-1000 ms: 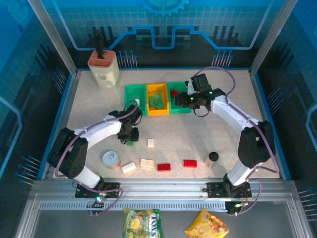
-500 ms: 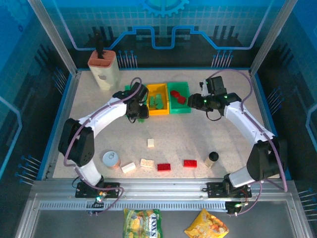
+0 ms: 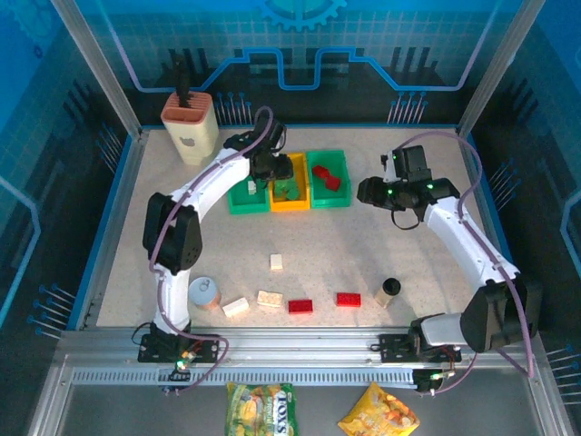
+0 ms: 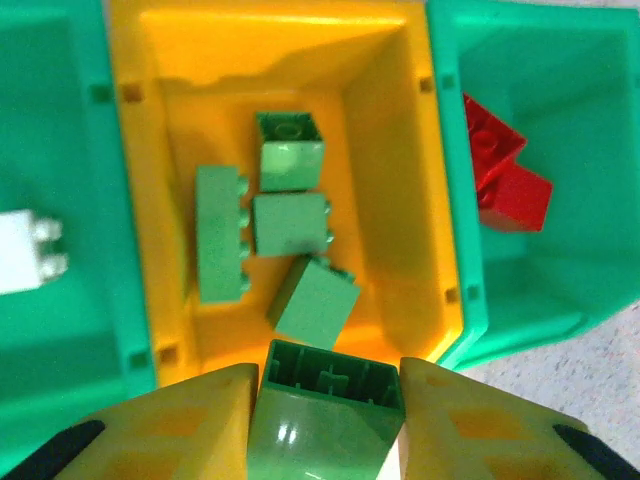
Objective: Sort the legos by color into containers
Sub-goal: Place the lego in the container.
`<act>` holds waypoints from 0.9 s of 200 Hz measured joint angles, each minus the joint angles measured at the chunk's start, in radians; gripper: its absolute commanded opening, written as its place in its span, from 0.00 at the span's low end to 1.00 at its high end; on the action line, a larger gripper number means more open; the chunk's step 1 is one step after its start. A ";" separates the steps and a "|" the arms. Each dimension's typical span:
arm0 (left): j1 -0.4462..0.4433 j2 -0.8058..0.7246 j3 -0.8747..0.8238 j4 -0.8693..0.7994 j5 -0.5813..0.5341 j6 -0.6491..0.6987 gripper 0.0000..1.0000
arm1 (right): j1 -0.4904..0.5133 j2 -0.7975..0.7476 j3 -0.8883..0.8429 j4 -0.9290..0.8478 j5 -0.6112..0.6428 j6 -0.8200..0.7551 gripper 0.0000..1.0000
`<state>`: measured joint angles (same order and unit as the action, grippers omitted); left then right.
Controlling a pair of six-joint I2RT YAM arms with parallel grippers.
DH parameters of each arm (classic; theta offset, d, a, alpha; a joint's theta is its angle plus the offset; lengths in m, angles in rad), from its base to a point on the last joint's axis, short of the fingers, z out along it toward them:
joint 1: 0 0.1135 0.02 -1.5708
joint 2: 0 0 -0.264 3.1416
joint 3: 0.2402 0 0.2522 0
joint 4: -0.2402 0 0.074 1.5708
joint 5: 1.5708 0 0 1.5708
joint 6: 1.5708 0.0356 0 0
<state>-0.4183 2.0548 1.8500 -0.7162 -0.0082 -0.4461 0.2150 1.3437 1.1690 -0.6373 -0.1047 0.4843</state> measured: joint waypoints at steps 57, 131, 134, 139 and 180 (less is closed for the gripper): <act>0.024 0.168 0.126 0.047 0.087 -0.054 0.40 | -0.007 -0.049 -0.027 -0.026 0.020 -0.004 0.49; 0.059 0.255 0.157 0.075 0.145 -0.116 0.42 | -0.009 -0.072 -0.042 -0.044 0.026 -0.008 0.49; 0.060 0.256 0.157 0.076 0.146 -0.118 0.42 | -0.009 -0.072 -0.042 -0.044 0.026 -0.008 0.49; 0.063 0.256 0.157 0.079 0.149 -0.125 0.42 | -0.009 -0.072 -0.042 -0.044 0.026 -0.008 0.49; 0.073 0.256 0.152 0.135 0.190 -0.158 0.43 | -0.011 -0.072 -0.042 -0.044 0.026 -0.008 0.49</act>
<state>-0.3454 2.3108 2.0018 -0.5816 0.1818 -0.6041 0.2035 1.2716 1.1271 -0.6815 -0.0788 0.4763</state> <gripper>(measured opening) 0.425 0.489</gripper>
